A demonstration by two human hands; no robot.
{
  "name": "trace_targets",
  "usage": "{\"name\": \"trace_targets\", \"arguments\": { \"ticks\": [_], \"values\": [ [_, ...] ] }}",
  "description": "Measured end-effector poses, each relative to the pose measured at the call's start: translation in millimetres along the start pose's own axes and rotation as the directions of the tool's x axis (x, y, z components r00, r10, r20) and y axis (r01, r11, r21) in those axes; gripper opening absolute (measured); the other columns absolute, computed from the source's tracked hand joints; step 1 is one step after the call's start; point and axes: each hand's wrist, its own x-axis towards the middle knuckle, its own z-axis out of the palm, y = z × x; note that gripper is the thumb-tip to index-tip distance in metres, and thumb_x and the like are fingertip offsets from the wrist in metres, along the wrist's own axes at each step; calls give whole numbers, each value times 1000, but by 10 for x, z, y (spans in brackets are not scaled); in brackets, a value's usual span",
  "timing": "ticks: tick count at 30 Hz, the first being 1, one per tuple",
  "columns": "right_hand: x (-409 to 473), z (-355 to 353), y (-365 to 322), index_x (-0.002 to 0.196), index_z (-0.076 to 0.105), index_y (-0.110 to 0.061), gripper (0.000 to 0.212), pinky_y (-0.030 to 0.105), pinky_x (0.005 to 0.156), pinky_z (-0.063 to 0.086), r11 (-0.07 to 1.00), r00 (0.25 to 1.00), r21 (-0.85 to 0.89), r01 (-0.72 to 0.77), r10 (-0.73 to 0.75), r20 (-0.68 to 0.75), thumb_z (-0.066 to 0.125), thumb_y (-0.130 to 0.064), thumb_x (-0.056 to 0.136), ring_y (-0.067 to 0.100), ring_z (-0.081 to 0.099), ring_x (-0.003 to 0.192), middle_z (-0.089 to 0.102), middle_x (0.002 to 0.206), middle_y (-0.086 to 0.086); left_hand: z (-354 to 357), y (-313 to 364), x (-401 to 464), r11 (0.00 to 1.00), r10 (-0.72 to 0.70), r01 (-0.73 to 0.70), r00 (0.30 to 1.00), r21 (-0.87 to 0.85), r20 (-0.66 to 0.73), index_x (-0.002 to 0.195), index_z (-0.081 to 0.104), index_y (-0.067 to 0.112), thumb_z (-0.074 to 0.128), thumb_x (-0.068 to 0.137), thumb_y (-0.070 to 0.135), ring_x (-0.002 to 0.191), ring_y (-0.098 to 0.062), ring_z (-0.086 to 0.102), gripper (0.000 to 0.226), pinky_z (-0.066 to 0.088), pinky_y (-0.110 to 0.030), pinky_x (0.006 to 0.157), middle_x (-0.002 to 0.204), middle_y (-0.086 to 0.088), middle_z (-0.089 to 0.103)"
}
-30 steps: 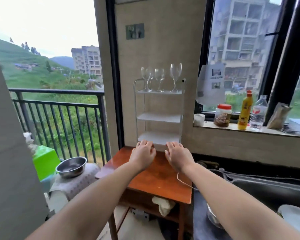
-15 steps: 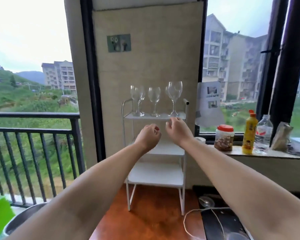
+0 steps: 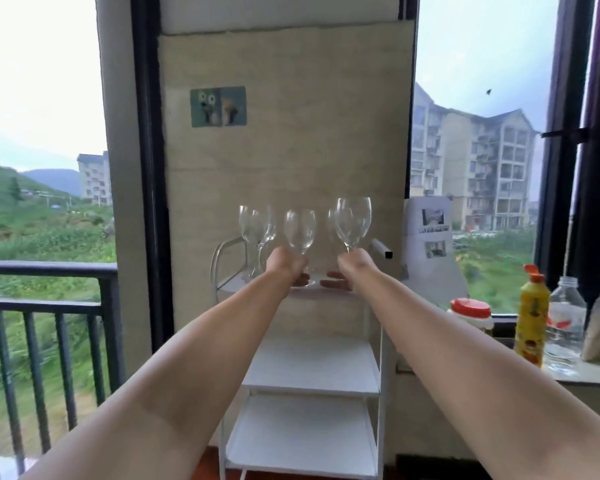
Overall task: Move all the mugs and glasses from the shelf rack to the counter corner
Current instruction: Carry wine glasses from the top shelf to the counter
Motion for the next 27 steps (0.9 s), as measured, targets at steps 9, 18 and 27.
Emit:
{"name": "trace_targets", "arguments": {
  "ticks": [9,18,27],
  "values": [
    [128,-59,-21,71,43,3,34,21,21,39,984,997,-177,-31,19,-69,24,-3,99,24,51,20,55,50,25,120,-67,176,997,39,-40,999,59,18,65,57,5,50,90,6,45,-16,53,26,35,-20,39,66,-8,61],
    [-151,-112,-35,120,51,-1,33,17,30,41,956,968,-218,197,-225,-111,28,-16,102,13,56,28,57,63,11,2,-42,-18,975,219,-216,974,60,-56,70,64,6,51,92,14,42,-11,52,26,40,-20,40,60,1,60],
    [-948,-72,-42,100,51,-3,29,15,28,40,934,950,-259,247,-286,-125,30,-24,103,9,55,27,58,72,10,-340,-117,-714,972,237,-237,972,9,-6,63,59,11,51,95,17,46,-14,53,33,39,-23,42,68,-5,64]
  ]
}}
